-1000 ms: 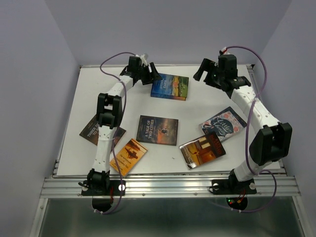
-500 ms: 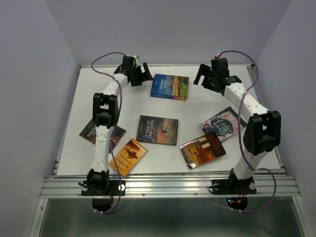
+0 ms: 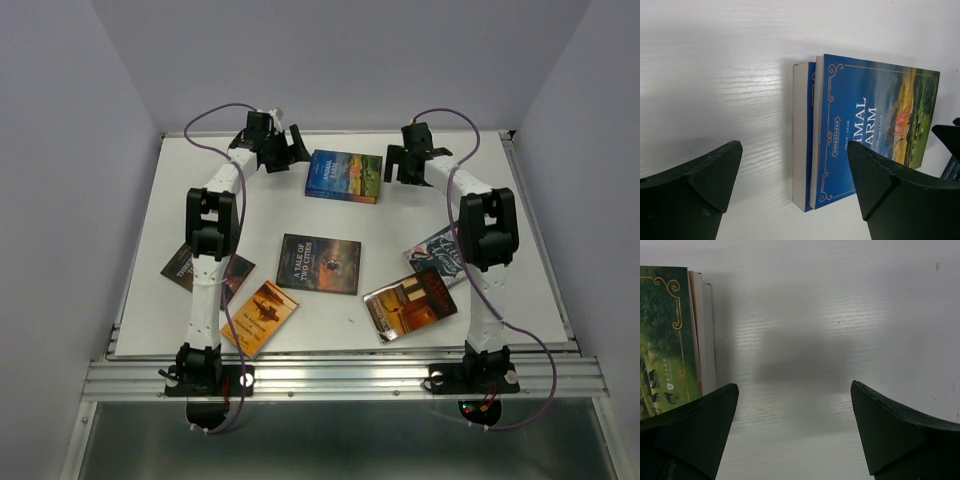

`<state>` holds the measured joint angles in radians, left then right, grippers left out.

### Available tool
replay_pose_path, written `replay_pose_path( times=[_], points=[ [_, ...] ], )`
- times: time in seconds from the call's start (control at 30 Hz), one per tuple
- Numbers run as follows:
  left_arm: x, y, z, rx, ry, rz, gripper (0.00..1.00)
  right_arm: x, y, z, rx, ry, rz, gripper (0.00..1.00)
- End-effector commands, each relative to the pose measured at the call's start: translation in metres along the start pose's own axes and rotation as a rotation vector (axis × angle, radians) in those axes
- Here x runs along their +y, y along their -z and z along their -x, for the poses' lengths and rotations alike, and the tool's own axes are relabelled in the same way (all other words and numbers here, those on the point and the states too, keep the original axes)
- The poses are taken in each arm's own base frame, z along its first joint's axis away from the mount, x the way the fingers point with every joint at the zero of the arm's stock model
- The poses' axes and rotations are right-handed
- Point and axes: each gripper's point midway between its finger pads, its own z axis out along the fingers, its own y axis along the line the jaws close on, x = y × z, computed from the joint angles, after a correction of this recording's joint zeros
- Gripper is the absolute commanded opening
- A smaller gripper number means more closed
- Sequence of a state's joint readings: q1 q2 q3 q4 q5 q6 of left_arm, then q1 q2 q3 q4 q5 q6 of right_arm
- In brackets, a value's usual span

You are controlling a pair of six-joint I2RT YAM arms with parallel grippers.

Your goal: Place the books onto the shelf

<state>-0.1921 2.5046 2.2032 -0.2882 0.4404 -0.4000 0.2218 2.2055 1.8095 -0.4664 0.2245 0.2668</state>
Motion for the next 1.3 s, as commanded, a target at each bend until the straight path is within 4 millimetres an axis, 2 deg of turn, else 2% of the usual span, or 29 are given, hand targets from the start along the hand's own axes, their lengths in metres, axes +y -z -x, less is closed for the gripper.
replay_pose_path(
  times=[0.0, 0.03, 0.07, 0.23, 0.47, 0.77, 1.0, 1.27],
  points=[
    [-0.028, 0.021, 0.025, -0.051, -0.057, -0.084, 0.99, 0.006, -0.008, 0.023, -0.047, 0.062, 0.019, 1.0],
    [-0.029, 0.02, 0.024, -0.049, -0.06, -0.091, 0.99, 0.009, -0.01, 0.027, -0.057, 0.07, 0.031, 1.0],
    [-0.029, 0.016, 0.02, -0.04, -0.059, -0.095, 0.99, 0.01, -0.017, 0.022, -0.046, 0.088, 0.04, 1.0],
    [-0.041, 0.004, 0.005, -0.01, -0.09, -0.113, 0.99, 0.022, -0.024, 0.018, -0.036, 0.104, 0.102, 1.0],
    [-0.043, -0.001, 0.001, -0.002, -0.078, -0.122, 0.99, 0.038, -0.026, 0.011, -0.025, 0.128, 0.2, 1.0],
    [-0.048, -0.004, -0.001, 0.001, -0.072, -0.146, 0.99, 0.038, -0.029, 0.009, -0.022, 0.13, 0.204, 1.0],
    [-0.05, -0.005, -0.003, 0.004, -0.07, -0.152, 0.99, 0.053, -0.028, 0.007, -0.01, 0.123, 0.283, 1.0],
    [-0.053, -0.004, 0.0, -0.002, -0.068, -0.161, 0.99, 0.047, -0.031, 0.004, -0.005, 0.104, 0.245, 1.0]
  ],
)
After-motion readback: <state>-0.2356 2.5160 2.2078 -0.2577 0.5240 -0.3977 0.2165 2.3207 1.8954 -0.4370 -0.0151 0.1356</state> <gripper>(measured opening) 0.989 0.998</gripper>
